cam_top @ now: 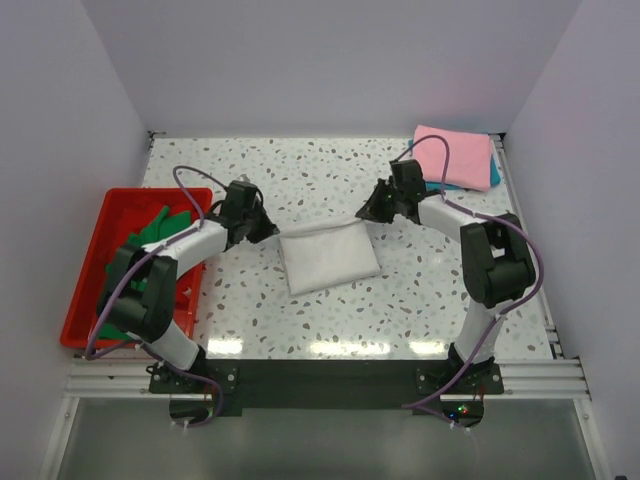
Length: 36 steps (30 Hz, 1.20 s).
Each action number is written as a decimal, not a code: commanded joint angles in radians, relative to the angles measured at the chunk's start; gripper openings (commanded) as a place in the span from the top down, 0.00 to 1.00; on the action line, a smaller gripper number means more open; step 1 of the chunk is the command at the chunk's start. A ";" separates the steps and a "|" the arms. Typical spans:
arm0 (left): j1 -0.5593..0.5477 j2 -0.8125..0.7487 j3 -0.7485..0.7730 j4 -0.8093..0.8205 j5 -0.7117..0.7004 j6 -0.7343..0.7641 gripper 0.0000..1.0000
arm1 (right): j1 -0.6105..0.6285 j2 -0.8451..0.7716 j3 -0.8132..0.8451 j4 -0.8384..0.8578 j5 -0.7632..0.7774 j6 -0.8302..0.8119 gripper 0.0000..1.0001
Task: Fold and stack the t-shirts
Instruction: Fold the tshirt
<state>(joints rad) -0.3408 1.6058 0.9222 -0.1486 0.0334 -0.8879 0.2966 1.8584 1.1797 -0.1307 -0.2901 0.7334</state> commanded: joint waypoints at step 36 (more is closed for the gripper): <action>-0.179 0.054 -0.155 0.038 -0.098 0.040 1.00 | 0.056 0.000 -0.074 -0.041 0.000 -0.105 0.74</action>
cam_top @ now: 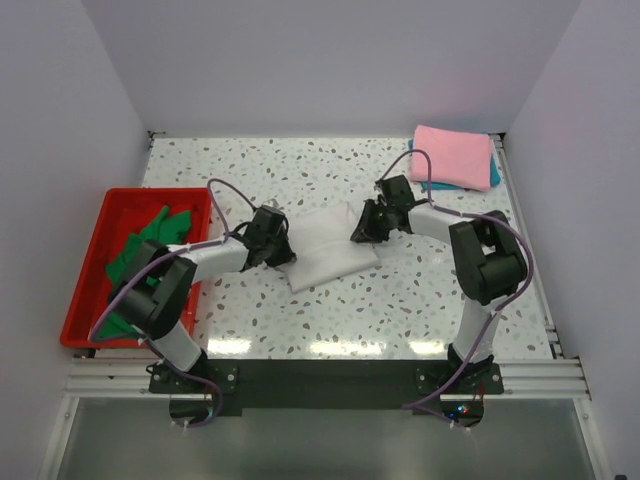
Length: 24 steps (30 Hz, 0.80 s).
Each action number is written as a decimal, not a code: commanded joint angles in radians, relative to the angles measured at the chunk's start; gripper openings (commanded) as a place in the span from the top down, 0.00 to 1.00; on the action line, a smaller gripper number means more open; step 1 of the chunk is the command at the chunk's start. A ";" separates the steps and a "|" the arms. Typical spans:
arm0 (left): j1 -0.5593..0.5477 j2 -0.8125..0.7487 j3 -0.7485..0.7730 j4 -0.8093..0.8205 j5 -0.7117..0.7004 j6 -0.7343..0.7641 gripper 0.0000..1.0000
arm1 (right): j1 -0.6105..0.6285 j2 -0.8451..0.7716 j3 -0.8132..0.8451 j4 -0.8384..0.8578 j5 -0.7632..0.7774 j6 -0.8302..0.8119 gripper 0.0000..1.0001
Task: Fold and stack the t-shirts
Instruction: Fold the tshirt
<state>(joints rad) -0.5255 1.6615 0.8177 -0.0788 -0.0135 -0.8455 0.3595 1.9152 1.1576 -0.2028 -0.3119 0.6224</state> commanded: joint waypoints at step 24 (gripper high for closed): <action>0.051 0.052 0.126 -0.151 -0.019 0.172 1.00 | 0.048 -0.154 -0.234 0.078 0.065 -0.007 0.31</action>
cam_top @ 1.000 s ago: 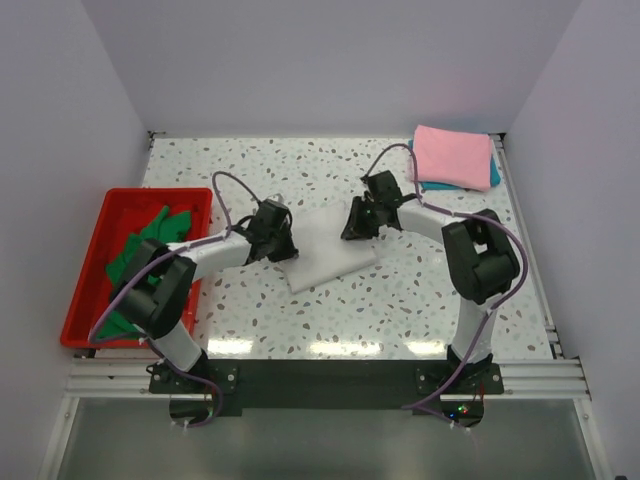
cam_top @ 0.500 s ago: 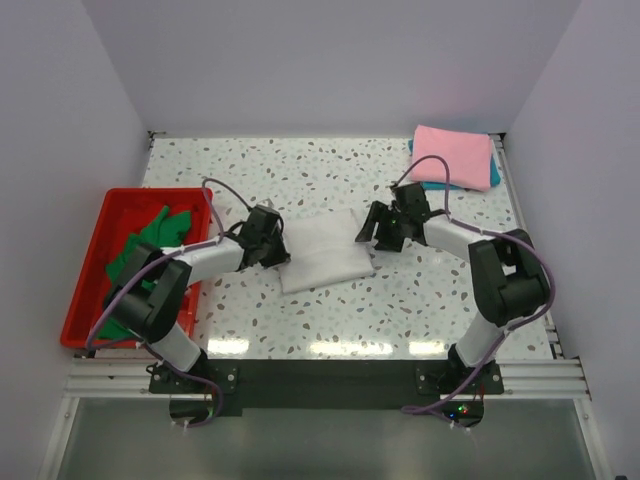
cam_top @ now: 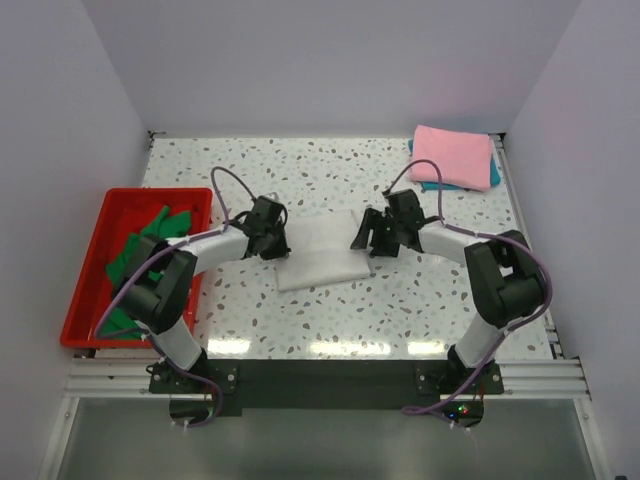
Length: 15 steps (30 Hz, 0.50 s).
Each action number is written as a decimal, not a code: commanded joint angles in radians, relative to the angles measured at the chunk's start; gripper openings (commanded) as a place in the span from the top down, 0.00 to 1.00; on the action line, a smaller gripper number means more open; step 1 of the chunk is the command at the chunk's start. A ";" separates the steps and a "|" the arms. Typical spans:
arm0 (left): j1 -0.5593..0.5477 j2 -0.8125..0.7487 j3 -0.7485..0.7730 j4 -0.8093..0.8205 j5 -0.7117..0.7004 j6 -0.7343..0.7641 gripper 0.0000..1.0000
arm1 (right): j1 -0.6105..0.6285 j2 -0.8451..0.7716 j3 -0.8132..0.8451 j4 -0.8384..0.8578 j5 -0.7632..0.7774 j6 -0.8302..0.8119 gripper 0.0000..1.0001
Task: Fold and stack the t-shirts
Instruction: Fold the tshirt, then neatly place the folded tshirt to the corner
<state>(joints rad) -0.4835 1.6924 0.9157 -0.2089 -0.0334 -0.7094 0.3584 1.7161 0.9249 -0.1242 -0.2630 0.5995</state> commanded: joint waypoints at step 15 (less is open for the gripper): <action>0.048 -0.031 0.146 -0.087 -0.002 0.050 0.89 | 0.106 0.154 0.175 -0.130 0.195 -0.030 1.00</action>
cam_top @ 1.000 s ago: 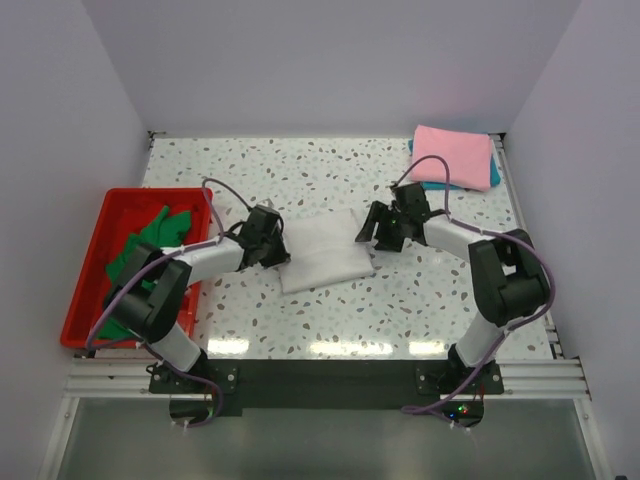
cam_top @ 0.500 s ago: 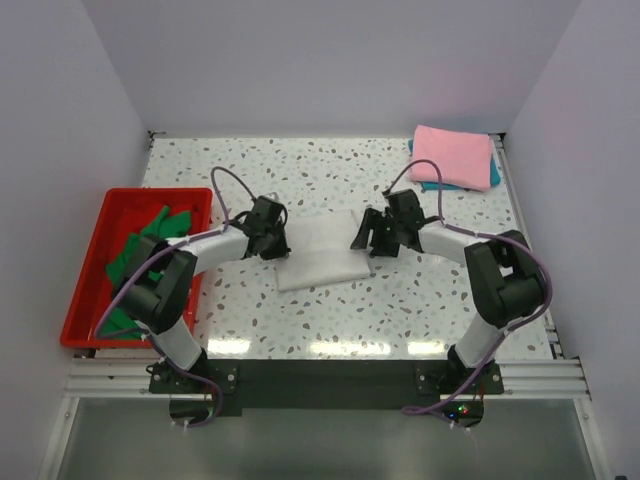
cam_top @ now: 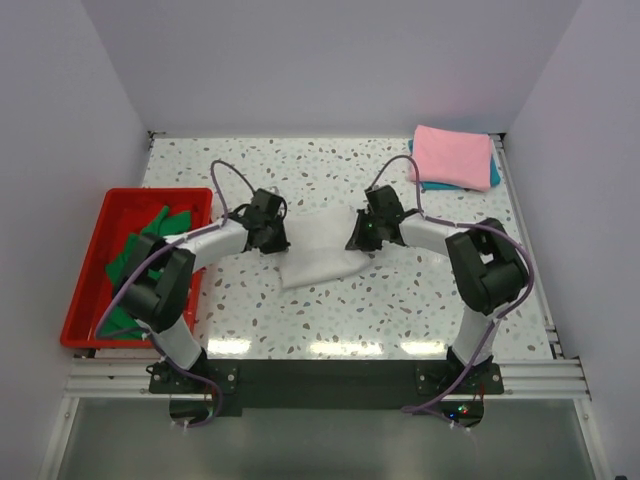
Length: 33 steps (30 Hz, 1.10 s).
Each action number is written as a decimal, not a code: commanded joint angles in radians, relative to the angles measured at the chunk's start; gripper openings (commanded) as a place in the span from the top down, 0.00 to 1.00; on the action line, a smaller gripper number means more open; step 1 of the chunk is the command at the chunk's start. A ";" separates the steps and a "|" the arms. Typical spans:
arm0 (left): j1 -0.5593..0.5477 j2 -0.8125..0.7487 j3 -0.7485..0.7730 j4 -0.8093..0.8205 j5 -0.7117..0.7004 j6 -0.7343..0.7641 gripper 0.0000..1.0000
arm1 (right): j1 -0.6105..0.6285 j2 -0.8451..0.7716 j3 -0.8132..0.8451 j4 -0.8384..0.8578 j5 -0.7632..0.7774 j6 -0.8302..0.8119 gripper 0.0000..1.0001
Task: Fold and stack the t-shirts
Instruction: Neatly place the folded tshirt to the corner
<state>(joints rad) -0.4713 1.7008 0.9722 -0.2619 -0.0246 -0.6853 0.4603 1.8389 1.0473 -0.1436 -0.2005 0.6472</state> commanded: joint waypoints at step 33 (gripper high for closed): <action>0.142 -0.181 0.247 -0.160 0.106 0.155 0.85 | -0.229 0.589 1.385 -0.444 0.831 -0.886 1.00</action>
<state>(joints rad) -0.3359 1.5272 1.2156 -0.4355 0.0536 -0.5556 0.2390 2.4359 2.3417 -0.6373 0.5682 -0.1528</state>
